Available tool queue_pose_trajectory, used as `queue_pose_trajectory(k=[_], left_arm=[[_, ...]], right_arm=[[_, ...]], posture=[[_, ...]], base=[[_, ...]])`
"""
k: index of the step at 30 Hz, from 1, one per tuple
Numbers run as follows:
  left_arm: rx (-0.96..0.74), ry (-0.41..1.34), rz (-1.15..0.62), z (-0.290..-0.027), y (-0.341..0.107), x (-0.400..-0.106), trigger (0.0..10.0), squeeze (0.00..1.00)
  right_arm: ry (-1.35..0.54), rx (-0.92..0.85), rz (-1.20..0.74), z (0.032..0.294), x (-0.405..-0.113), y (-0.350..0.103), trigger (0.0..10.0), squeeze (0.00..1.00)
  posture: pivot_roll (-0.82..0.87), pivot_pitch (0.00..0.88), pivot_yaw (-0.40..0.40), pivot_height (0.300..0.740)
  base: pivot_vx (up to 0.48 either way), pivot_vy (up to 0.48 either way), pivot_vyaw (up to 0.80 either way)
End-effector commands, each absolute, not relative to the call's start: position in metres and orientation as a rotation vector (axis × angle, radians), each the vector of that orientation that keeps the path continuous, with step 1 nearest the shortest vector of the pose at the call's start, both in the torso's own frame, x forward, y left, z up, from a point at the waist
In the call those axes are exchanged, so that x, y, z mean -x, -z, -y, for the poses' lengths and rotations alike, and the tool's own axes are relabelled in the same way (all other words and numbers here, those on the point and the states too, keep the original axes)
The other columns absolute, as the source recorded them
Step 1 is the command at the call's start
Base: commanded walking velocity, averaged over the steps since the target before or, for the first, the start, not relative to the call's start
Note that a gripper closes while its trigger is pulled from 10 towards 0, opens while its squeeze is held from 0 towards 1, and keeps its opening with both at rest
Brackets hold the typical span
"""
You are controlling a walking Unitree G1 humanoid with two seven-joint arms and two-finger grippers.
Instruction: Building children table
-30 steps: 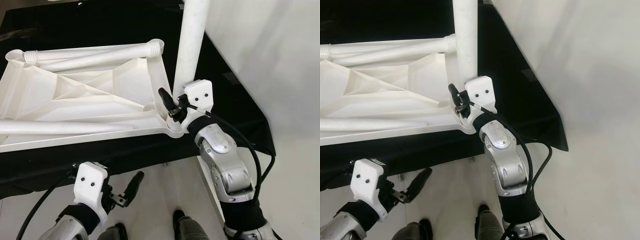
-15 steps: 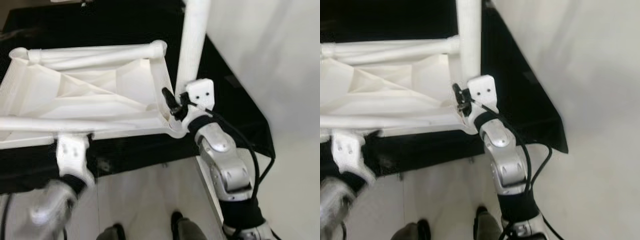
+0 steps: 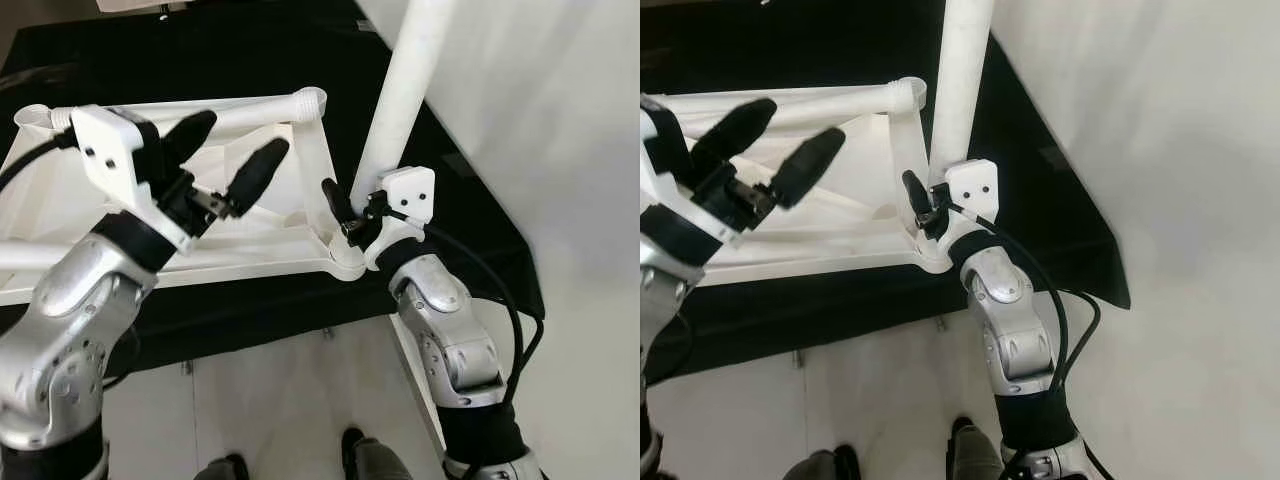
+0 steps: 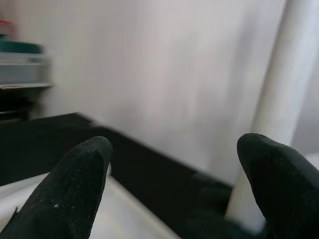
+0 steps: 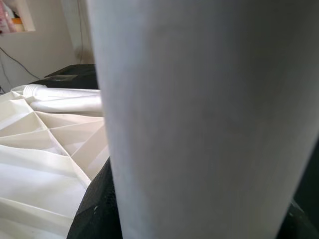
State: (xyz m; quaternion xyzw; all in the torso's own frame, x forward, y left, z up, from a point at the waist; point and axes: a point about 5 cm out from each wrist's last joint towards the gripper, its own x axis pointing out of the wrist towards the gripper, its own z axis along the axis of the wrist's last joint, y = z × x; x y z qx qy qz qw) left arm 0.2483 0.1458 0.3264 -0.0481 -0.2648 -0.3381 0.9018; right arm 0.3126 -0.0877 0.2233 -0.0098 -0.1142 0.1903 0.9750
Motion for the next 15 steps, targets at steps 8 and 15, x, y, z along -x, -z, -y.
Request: queue_pose_trajectory(k=[8, 15], left_arm=[[0.157, 1.118, 0.461, -0.108, -0.343, -0.262, 10.0, 0.00], [0.098, 1.238, 0.433, -0.090, -0.352, -0.274, 10.0, 0.00]], right_arm=[[-0.428, 0.073, 0.108, 0.082, -0.309, -0.188, 10.0, 0.00], [-0.454, 0.063, 0.116, 0.076, -0.307, -0.189, 10.0, 0.00]], posture=[[-0.26, 0.226, -0.003, 0.740], [-0.26, 0.222, 0.004, 0.740]], base=[[0.000, 0.000, 0.00], [0.000, 0.000, 0.00]])
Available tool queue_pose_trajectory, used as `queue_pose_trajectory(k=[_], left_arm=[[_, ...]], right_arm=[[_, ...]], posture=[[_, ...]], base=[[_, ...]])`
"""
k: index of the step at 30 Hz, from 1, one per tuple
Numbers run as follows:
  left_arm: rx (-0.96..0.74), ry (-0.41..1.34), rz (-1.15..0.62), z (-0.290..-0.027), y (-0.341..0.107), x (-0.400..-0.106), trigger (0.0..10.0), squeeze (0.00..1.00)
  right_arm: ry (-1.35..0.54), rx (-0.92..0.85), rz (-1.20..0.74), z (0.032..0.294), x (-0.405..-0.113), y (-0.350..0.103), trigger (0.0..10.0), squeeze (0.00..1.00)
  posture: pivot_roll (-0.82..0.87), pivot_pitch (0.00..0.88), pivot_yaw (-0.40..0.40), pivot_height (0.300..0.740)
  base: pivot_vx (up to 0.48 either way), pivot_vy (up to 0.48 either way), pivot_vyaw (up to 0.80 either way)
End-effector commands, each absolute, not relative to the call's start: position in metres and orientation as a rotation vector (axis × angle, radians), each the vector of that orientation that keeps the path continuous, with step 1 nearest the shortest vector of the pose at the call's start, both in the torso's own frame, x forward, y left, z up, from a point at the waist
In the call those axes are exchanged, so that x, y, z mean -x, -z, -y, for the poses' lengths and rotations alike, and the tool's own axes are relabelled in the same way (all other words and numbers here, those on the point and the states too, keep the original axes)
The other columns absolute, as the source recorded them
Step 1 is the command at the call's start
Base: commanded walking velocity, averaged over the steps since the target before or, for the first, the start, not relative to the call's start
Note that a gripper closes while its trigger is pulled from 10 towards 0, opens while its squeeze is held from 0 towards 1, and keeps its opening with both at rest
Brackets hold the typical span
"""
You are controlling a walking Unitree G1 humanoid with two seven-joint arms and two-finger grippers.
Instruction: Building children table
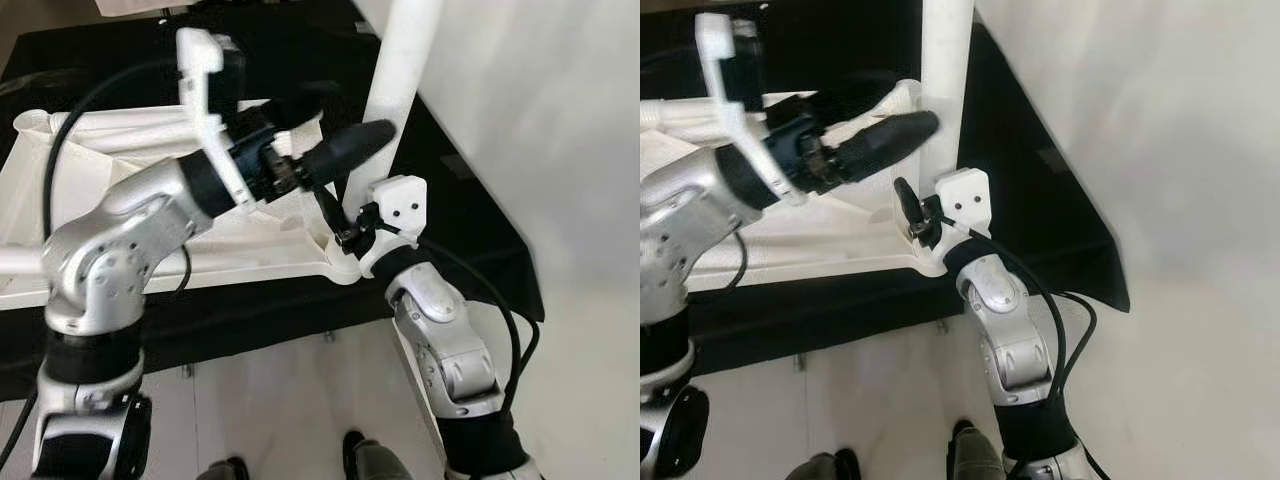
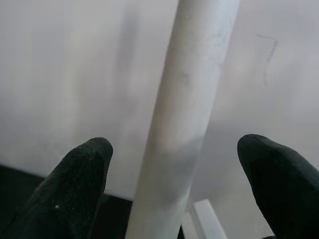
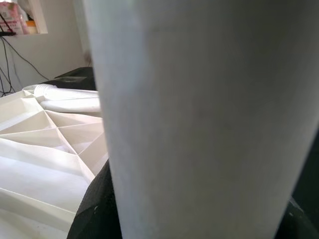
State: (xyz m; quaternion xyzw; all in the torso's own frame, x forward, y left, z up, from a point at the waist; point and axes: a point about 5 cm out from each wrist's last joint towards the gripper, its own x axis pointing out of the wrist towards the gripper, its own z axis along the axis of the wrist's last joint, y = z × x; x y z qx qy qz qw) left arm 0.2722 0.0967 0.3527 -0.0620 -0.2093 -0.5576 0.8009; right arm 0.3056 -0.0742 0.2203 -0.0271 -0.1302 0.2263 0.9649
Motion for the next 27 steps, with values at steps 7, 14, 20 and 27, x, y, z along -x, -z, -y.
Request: queue_pose_trajectory(k=[7, 14, 20, 27], left_arm=[[-0.002, 1.196, 0.445, -0.066, -0.360, -0.299, 10.0, 0.00], [-0.058, 1.192, 0.445, -0.049, -0.368, -0.309, 0.0, 0.00], [-0.072, 1.191, 0.437, -0.050, -0.364, -0.310, 0.0, 0.00], [-0.078, 1.159, 0.430, -0.056, -0.358, -0.313, 0.0, 0.00]], right_arm=[[-0.484, 0.057, 0.132, 0.071, -0.306, -0.192, 10.0, 0.00], [-0.507, 0.057, 0.135, 0.067, -0.305, -0.192, 10.0, 0.00], [-0.522, 0.073, 0.142, 0.070, -0.308, -0.196, 10.0, 0.00], [-0.639, 0.122, 0.164, 0.077, -0.321, -0.214, 10.0, 0.00]], posture=[[-0.25, 0.223, 0.012, 0.740], [-0.26, 0.227, 0.015, 0.740], [-0.26, 0.227, 0.005, 0.740], [-0.26, 0.230, -0.005, 0.740]], base=[[0.000, 0.000, 0.00], [0.000, 0.000, 0.00], [0.000, 0.000, 0.00], [0.000, 0.000, 0.00]])
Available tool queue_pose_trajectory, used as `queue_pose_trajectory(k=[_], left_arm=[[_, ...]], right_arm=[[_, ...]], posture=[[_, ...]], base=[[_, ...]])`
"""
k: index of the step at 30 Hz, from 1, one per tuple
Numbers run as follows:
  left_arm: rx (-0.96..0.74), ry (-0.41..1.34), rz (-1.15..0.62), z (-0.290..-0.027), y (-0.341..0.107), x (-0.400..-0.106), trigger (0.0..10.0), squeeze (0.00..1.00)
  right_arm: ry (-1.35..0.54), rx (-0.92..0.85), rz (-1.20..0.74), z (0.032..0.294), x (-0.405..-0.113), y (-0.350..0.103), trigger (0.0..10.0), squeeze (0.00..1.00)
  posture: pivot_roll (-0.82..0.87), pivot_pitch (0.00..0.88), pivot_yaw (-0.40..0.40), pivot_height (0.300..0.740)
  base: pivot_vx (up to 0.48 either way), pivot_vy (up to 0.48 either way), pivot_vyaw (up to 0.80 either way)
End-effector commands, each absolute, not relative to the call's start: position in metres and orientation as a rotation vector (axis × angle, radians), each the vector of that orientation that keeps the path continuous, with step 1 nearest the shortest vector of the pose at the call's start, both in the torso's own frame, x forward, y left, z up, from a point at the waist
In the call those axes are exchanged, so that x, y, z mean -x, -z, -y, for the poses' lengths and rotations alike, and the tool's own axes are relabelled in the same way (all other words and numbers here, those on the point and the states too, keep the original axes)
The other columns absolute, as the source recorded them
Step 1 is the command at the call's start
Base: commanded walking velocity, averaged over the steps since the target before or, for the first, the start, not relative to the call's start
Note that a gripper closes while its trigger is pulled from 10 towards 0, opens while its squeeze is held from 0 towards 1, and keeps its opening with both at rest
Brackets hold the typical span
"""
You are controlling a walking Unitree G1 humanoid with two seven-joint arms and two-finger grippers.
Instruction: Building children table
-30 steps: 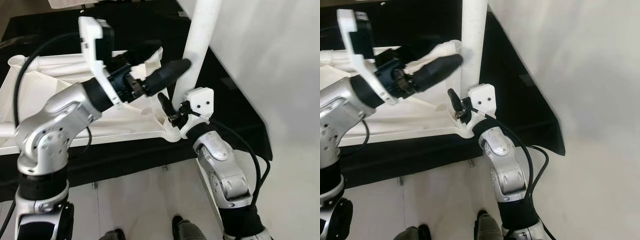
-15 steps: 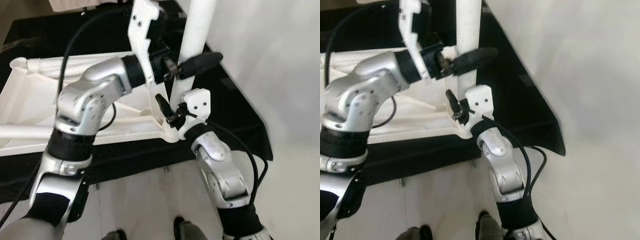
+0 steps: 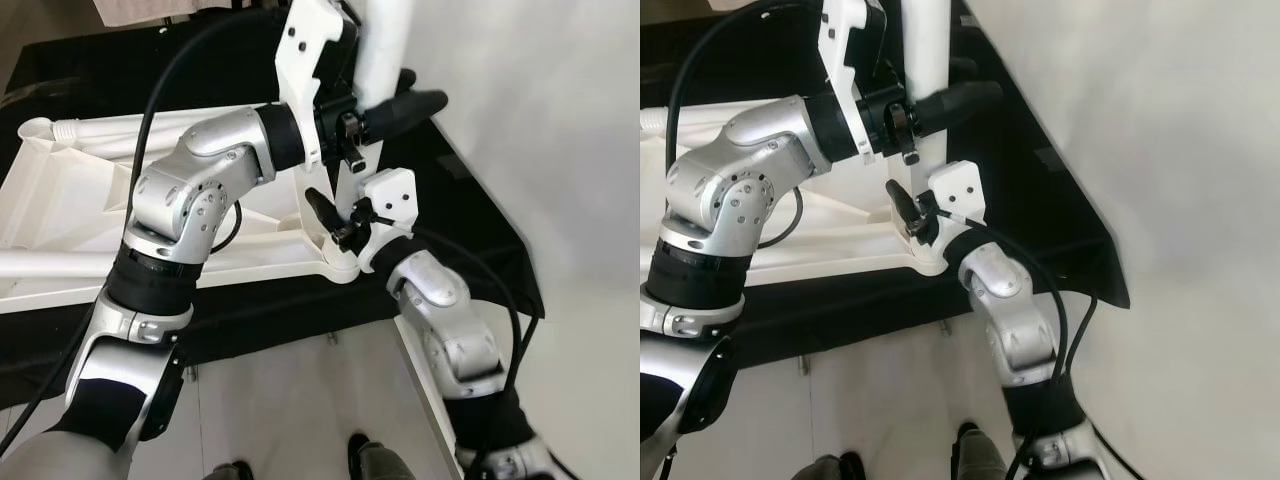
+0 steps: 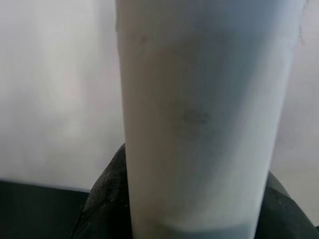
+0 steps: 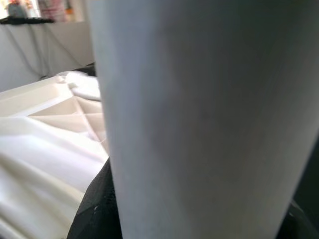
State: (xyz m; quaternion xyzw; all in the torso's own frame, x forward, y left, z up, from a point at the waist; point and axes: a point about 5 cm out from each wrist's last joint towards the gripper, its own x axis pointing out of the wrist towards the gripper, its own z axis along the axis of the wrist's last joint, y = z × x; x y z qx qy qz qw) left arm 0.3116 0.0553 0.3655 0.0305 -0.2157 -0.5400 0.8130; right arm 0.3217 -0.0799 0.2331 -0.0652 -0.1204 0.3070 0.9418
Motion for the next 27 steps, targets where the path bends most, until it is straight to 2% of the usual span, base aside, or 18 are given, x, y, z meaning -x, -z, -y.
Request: queue_pose_trajectory(k=[1, 2, 8, 10, 11, 12, 13, 14, 17, 21, 22, 27], left_arm=[[-0.078, 1.153, 0.430, -0.056, -0.358, -0.313, 0.0, 0.00], [-0.078, 1.147, 0.430, -0.058, -0.357, -0.314, 0.0, 0.00], [-0.074, 1.135, 0.431, -0.059, -0.355, -0.314, 0.0, 0.00], [-0.073, 1.136, 0.432, -0.059, -0.355, -0.313, 0.0, 0.00], [-0.071, 1.144, 0.433, -0.058, -0.354, -0.313, 0.0, 0.00], [-0.070, 1.149, 0.435, -0.057, -0.354, -0.312, 0.0, 0.00], [-0.067, 1.159, 0.438, -0.056, -0.354, -0.311, 0.0, 0.00], [-0.067, 1.159, 0.438, -0.056, -0.354, -0.311, 0.0, 0.00], [-0.066, 1.176, 0.444, -0.054, -0.355, -0.310, 0.0, 0.00], [-0.070, 1.182, 0.445, -0.052, -0.355, -0.310, 0.0, 0.00], [-0.070, 1.185, 0.445, -0.052, -0.355, -0.310, 0.0, 0.00], [-0.071, 1.190, 0.446, -0.050, -0.354, -0.310, 0.0, 0.00]], right_arm=[[-0.664, 0.130, 0.172, 0.080, -0.325, -0.221, 10.0, 0.00], [-0.710, 0.119, 0.186, 0.084, -0.330, -0.232, 10.0, 1.00], [-0.968, 0.134, 0.260, 0.098, -0.349, -0.280, 10.0, 1.00], [-0.996, 0.145, 0.264, 0.099, -0.351, -0.284, 10.0, 1.00], [-1.073, 0.163, 0.262, 0.098, -0.352, -0.288, 10.0, 0.60], [-1.127, 0.174, 0.258, 0.097, -0.352, -0.290, 10.0, 0.60], [-1.216, 0.182, 0.238, 0.095, -0.351, -0.291, 10.0, 0.00], [-1.216, 0.182, 0.238, 0.095, -0.351, -0.291, 10.0, 0.00], [-1.426, 0.233, 0.167, 0.091, -0.346, -0.286, 10.0, 0.00], [-1.504, 0.251, 0.128, 0.089, -0.346, -0.282, 9.9, 0.00], [-1.517, 0.252, 0.116, 0.087, -0.347, -0.281, 0.0, 0.00], [-1.522, 0.246, 0.092, 0.084, -0.354, -0.277, 0.0, 0.00]], posture=[[-0.26, 0.230, -0.007, 0.740], [-0.26, 0.231, -0.014, 0.740], [-0.25, 0.236, -0.028, 0.740], [-0.25, 0.236, -0.028, 0.740], [-0.25, 0.238, -0.029, 0.740], [-0.25, 0.238, -0.029, 0.740], [-0.25, 0.242, -0.029, 0.740], [-0.25, 0.242, -0.029, 0.740], [-0.25, 0.247, -0.027, 0.740], [-0.25, 0.251, -0.025, 0.740], [-0.25, 0.251, -0.024, 0.740], [-0.25, 0.252, -0.022, 0.740]], base=[[0.000, 0.000, 0.00], [0.000, 0.000, 0.00], [0.000, 0.000, 0.00], [0.000, 0.000, 0.00], [0.000, 0.000, 0.00], [0.000, 0.000, 0.00], [0.000, 0.000, 0.00], [0.000, 0.000, 0.00], [0.000, 0.000, 0.00], [0.000, 0.000, 0.00], [0.000, 0.000, 0.00], [0.000, 0.000, 0.00]])
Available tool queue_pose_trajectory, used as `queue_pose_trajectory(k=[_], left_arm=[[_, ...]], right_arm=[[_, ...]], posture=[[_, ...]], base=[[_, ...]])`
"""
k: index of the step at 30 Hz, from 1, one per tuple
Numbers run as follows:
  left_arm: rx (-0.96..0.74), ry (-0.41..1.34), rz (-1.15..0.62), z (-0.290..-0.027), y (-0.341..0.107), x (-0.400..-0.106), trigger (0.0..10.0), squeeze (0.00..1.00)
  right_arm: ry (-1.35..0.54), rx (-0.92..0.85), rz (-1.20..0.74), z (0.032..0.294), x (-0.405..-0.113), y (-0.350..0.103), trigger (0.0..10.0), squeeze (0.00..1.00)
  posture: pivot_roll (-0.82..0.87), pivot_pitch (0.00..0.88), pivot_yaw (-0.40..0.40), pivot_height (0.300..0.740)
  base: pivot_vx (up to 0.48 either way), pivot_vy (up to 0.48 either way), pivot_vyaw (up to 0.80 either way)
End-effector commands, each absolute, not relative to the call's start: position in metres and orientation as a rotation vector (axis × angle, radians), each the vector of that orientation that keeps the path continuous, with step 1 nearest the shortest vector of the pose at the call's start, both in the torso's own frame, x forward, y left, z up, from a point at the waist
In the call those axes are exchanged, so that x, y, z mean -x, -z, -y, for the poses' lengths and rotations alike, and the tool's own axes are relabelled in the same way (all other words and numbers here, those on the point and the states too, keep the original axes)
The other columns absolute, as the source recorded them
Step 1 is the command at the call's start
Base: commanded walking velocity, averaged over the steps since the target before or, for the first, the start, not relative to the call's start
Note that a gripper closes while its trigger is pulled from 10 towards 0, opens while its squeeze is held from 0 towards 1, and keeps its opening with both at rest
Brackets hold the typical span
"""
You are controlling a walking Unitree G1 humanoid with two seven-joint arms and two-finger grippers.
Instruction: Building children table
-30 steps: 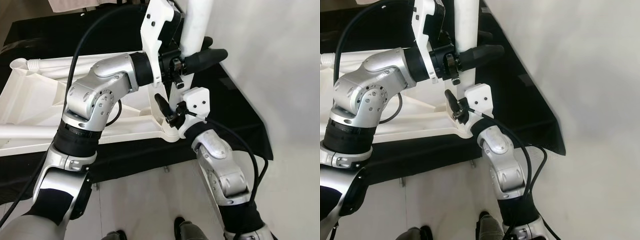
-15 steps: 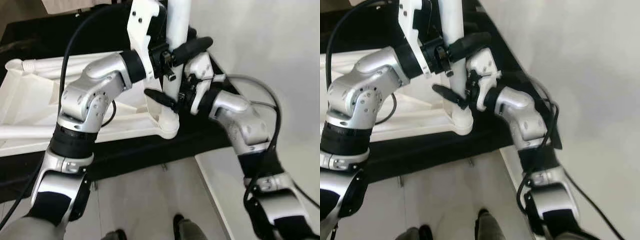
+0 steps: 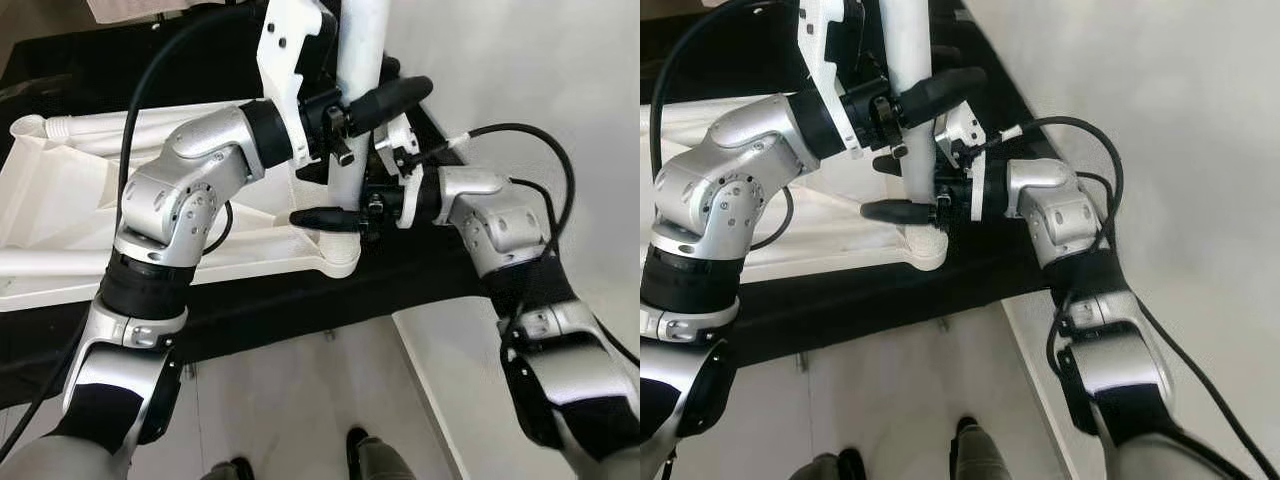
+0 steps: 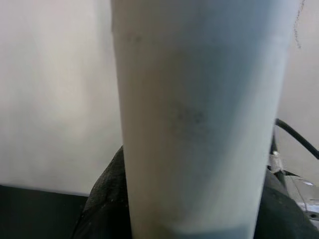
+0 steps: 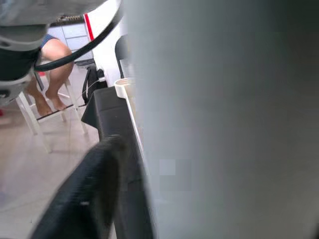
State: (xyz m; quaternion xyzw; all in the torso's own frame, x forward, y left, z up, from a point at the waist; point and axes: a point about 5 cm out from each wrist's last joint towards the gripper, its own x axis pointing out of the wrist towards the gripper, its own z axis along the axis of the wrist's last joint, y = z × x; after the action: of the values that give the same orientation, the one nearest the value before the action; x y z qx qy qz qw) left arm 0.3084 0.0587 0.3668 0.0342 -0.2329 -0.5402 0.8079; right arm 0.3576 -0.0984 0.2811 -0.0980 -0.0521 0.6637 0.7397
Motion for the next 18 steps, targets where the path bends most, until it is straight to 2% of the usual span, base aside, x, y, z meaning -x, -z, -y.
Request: queue_pose_trajectory(k=[1, 11, 13, 14, 16, 18], left_arm=[[-0.072, 1.191, 0.447, -0.050, -0.354, -0.310, 0.0, 0.00], [-0.082, 1.193, 0.461, -0.049, -0.357, -0.310, 0.0, 0.00], [-0.086, 1.193, 0.473, -0.048, -0.357, -0.310, 0.0, 0.04], [-0.089, 1.192, 0.481, -0.048, -0.358, -0.310, 9.9, 1.00], [-0.089, 1.192, 0.481, -0.048, -0.358, -0.310, 9.9, 1.00], [-0.080, 1.162, 0.476, -0.049, -0.358, -0.313, 10.0, 1.00]], right_arm=[[-1.525, 0.245, 0.087, 0.083, -0.356, -0.276, 0.0, 0.00], [-1.501, 0.279, 0.063, 0.084, -0.363, -0.268, 0.0, 0.00], [-1.487, 0.280, 0.062, 0.085, -0.364, -0.267, 0.0, 0.00], [-1.478, 0.280, 0.061, 0.086, -0.364, -0.266, 0.0, 0.00], [-1.478, 0.280, 0.061, 0.086, -0.364, -0.266, 0.0, 0.00], [-1.371, 0.291, 0.067, 0.090, -0.369, -0.263, 0.0, 0.00]], posture=[[-0.25, 0.252, -0.021, 0.740], [-0.25, 0.246, -0.015, 0.740], [-0.26, 0.245, -0.014, 0.740], [-0.26, 0.245, -0.014, 0.740], [-0.26, 0.245, -0.014, 0.740], [-0.26, 0.242, -0.022, 0.740]], base=[[0.000, 0.000, 0.00], [0.000, 0.000, 0.00], [0.000, 0.000, 0.00], [0.000, 0.000, 0.00], [0.000, 0.000, 0.00], [0.000, 0.000, 0.00]])
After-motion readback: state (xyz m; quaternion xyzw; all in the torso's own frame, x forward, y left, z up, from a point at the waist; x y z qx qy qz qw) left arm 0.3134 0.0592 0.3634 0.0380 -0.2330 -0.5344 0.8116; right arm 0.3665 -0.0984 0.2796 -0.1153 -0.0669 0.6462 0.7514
